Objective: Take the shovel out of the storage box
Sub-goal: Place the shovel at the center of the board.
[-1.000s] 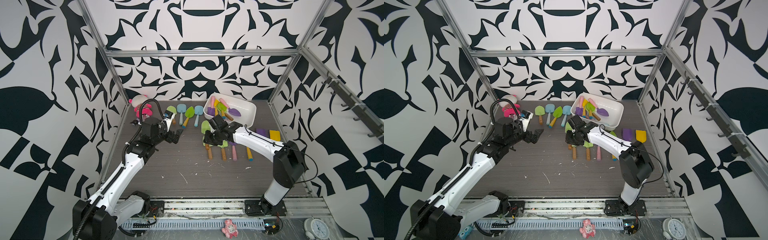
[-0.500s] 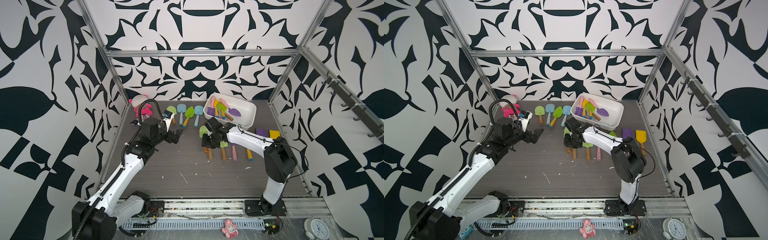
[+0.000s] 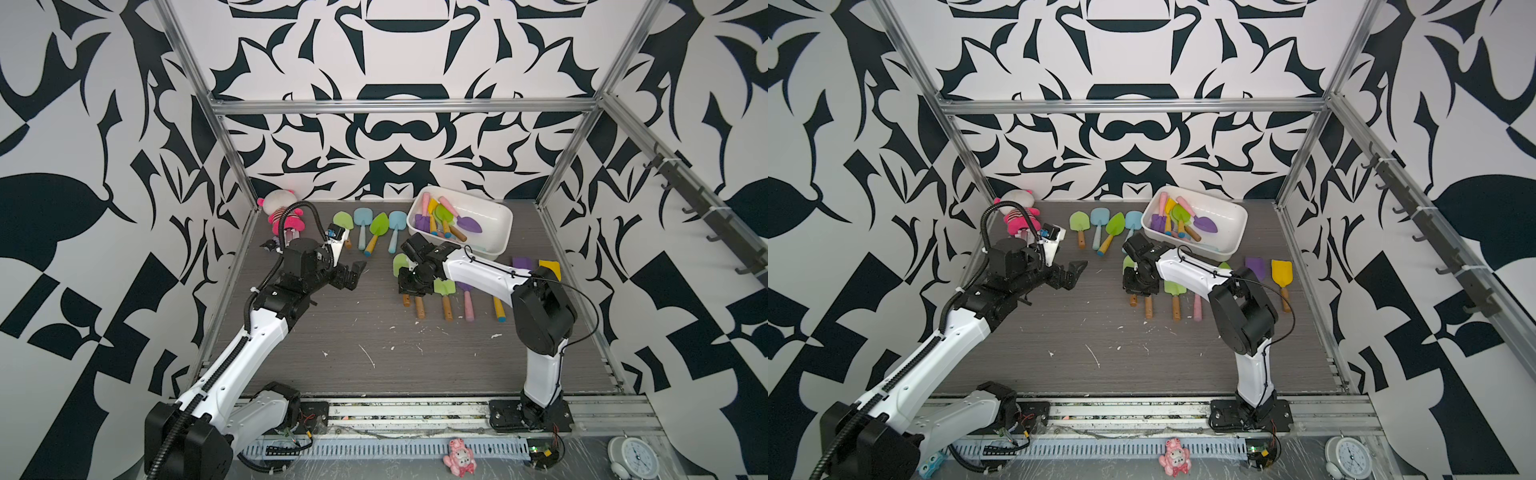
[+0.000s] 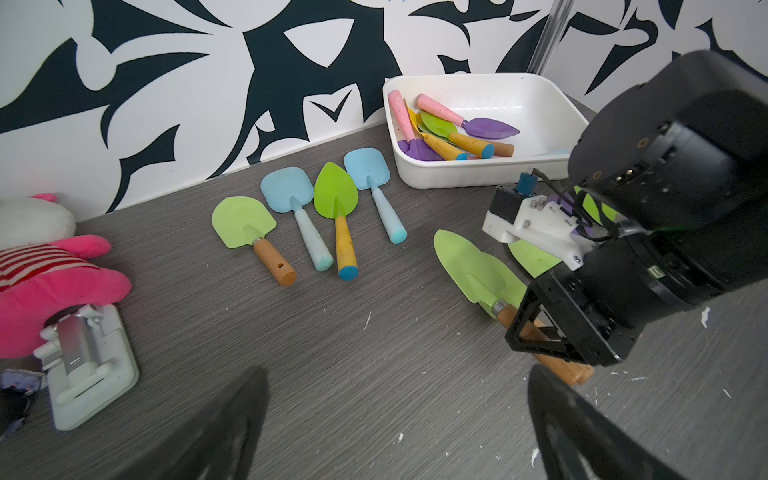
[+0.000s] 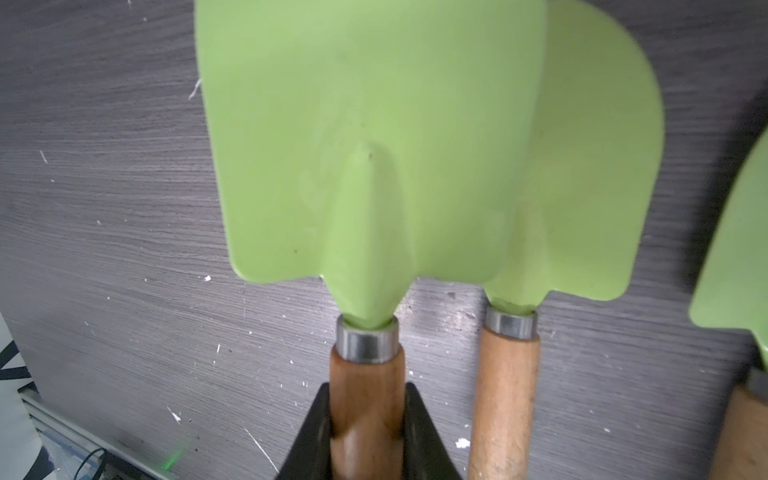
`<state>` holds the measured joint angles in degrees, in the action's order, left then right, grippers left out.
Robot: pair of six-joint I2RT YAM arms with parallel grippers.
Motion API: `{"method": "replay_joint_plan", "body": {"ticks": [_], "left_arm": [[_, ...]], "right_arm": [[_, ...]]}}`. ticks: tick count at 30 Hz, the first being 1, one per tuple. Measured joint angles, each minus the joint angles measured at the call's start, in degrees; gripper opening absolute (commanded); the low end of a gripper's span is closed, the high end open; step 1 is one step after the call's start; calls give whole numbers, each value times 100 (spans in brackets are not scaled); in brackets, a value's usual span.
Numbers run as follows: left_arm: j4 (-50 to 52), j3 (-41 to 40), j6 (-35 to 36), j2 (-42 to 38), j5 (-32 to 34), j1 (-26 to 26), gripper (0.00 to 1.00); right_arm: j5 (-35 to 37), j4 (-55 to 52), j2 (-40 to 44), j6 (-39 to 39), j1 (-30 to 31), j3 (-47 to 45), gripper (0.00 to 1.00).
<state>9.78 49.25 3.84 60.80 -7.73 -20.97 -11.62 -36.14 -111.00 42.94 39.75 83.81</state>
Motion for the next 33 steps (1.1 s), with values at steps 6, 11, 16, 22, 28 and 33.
{"method": "replay_joint_plan", "body": {"ticks": [6, 11, 16, 22, 28, 33], "left_arm": [[0, -7, 0, -9, 0, 0, 99], [9, -24, 0, -96, 0, 2, 99], [7, -35, 0, -151, -2, 0, 99], [-17, -168, -4, -221, -26, 2, 99], [-17, -214, -22, -258, -70, 2, 99], [-20, -214, -48, -262, -103, 0, 99]], "right_arm": [[-42, -118, -131, -7, 15, 181, 0], [-96, -201, -291, -44, 26, 354, 0], [-153, -326, -485, -83, 59, 450, 0], [-195, -466, -723, -120, 92, 678, 0], [-216, -595, -863, -179, 127, 852, 0], [-214, -743, -898, -221, 129, 957, 0]]}}
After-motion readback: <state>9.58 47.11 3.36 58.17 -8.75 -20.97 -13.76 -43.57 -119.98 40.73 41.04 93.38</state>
